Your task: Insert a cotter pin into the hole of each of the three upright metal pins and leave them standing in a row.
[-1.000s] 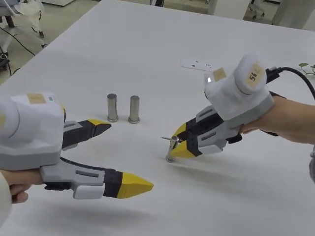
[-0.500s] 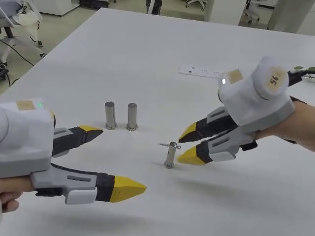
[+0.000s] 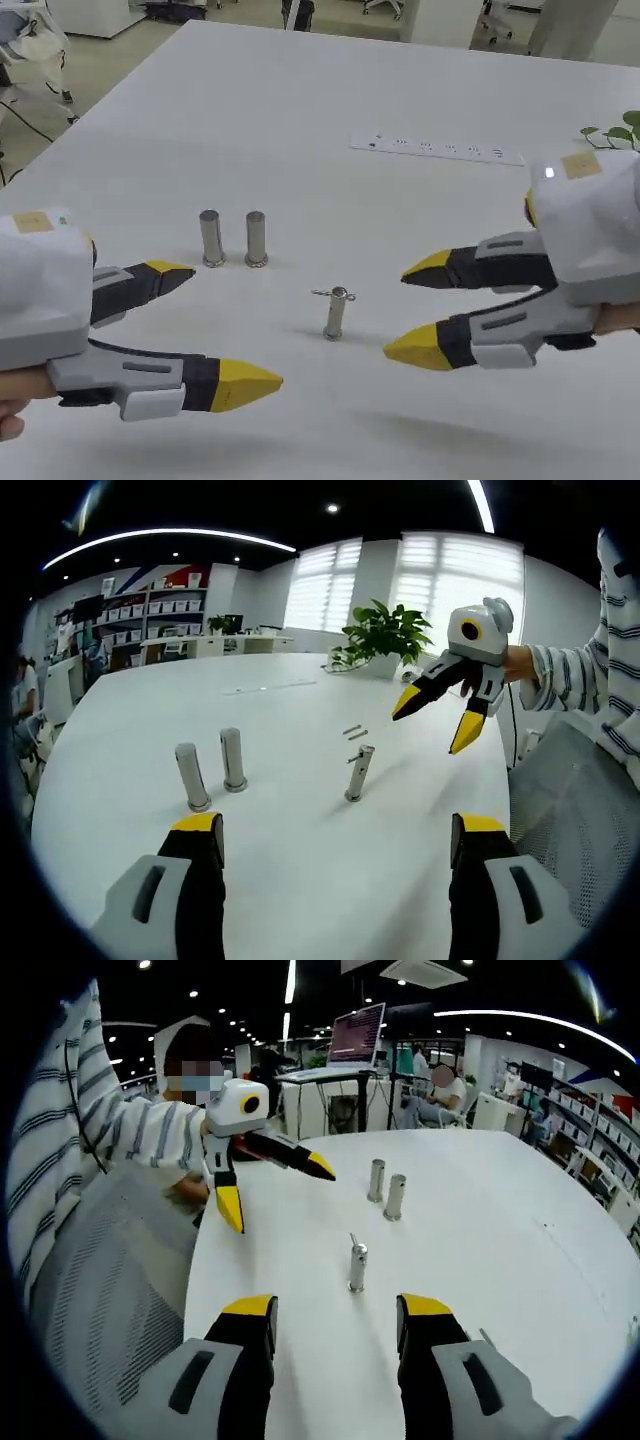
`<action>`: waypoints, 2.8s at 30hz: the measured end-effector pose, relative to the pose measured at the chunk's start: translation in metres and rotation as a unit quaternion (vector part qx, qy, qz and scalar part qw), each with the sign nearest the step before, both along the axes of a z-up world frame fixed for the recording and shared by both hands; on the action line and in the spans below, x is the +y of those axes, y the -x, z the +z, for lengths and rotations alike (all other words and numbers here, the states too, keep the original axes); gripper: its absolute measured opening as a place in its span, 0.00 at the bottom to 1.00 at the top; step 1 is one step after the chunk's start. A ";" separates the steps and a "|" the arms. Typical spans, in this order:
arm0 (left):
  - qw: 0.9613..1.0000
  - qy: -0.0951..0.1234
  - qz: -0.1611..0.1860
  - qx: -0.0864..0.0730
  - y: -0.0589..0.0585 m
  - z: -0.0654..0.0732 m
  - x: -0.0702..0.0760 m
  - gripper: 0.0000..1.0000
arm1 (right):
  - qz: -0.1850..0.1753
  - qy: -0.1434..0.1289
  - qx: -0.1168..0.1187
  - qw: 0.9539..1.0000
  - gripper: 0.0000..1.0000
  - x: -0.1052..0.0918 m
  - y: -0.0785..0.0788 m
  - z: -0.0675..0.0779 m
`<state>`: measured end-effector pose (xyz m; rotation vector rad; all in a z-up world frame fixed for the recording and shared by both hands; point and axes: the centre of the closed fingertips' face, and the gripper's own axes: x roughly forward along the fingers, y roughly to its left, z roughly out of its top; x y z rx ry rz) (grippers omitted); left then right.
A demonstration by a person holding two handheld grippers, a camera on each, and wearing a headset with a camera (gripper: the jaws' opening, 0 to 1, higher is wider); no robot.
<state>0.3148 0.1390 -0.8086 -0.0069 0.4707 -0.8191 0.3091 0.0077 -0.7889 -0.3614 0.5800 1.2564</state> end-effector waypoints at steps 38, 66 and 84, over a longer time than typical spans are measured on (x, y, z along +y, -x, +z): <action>0.992 -0.034 0.115 0.031 -0.043 -0.017 0.044 0.76 | -0.213 -0.083 0.038 0.973 1.00 -0.086 0.042 0.002; 0.965 -0.128 0.229 -0.019 -0.120 -0.026 0.069 0.39 | -0.266 -0.058 0.023 0.962 0.93 -0.120 0.038 -0.002; 0.966 -0.111 0.235 -0.007 -0.128 -0.025 0.066 0.12 | -0.281 -0.056 0.027 0.958 0.87 -0.130 0.042 -0.004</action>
